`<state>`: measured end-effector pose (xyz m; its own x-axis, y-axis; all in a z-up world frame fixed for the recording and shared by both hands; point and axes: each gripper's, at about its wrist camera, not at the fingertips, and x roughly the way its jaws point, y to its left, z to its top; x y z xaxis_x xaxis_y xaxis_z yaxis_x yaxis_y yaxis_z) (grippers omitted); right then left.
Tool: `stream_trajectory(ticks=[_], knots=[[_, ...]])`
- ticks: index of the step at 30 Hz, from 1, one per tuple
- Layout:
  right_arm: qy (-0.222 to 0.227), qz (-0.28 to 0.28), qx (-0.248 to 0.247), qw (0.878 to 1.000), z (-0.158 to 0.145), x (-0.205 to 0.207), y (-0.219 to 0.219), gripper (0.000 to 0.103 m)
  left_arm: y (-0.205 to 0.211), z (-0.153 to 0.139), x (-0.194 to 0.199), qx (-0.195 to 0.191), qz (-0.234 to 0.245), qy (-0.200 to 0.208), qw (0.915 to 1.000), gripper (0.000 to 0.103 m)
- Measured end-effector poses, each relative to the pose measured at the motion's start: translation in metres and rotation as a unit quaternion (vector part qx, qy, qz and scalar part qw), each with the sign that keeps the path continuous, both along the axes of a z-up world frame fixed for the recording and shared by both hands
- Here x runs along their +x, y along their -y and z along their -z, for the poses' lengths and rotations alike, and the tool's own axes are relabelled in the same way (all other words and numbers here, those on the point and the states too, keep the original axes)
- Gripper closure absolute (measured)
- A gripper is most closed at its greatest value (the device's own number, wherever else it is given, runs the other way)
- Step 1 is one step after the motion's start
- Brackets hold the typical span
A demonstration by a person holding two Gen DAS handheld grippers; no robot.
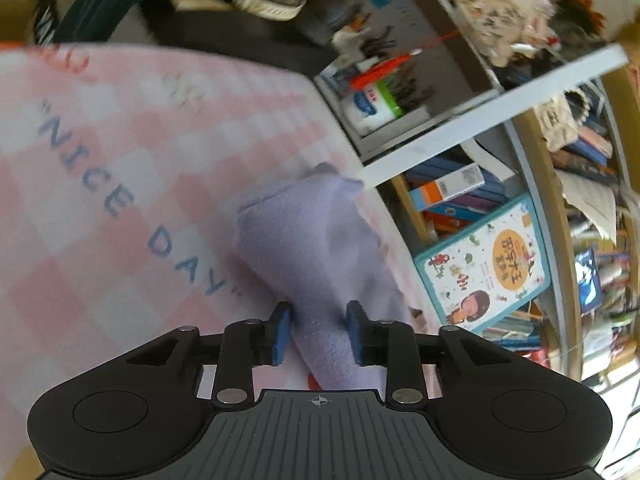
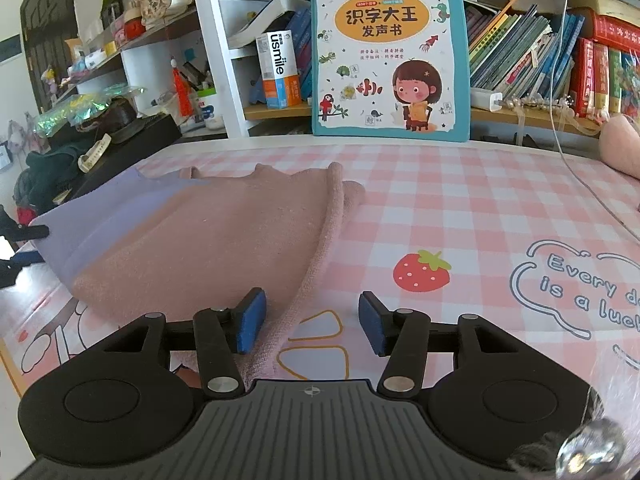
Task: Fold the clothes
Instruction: 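Grasp the lavender folded edge with the left gripper and lift it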
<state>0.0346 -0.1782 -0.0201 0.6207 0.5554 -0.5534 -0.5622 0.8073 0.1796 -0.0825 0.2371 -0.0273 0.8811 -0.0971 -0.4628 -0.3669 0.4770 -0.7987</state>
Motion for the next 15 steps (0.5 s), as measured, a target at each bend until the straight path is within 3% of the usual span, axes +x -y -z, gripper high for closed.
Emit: stream_trajectory(ticks=[8,15], knots=[[0.003,-0.001,-0.004,1.0,0.0,0.001,0.001,0.054,-0.001,0.009,0.011,-0.017,-0.028,-0.004,0.9994,0.061],[-0.001,-0.002,0.0,1.0,-0.001,0.001,0.002,0.054,0.007,0.006,0.014,0.023,-0.042,0.004,0.9988,0.066]])
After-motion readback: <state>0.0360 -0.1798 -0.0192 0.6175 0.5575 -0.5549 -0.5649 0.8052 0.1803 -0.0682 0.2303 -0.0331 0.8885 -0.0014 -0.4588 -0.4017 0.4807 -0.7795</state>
